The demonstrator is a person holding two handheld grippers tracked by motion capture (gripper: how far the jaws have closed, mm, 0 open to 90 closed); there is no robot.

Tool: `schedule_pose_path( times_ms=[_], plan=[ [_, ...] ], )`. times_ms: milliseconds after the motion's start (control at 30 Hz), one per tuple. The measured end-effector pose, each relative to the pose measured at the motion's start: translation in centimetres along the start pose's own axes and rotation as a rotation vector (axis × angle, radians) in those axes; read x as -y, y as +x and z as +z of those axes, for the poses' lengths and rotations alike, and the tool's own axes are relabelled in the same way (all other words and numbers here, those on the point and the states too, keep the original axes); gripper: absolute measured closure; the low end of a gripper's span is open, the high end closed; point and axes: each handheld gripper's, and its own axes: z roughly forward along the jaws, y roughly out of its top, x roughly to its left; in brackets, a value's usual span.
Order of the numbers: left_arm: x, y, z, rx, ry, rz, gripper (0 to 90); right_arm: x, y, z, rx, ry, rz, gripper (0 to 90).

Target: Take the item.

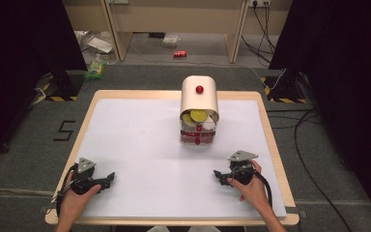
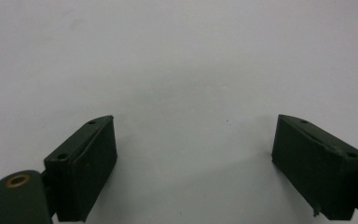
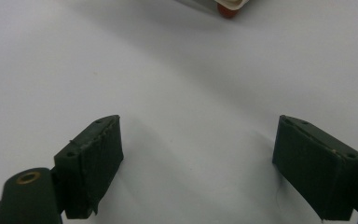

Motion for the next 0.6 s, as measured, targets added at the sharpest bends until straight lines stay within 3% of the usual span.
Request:
schedule_pose_path(
  times_ms=[500,600],
  plan=[
    [0.0,0.0,0.0,0.000,0.000,0.000,13.1,-0.5,0.2,-0.9,0.009,-0.071,-0.006,16.8],
    [0.0,0.0,0.0,0.000,0.000,0.000,13.2,-0.9,0.5,-1.3,-0.009,-0.099,0.009,17.1]
  ],
)
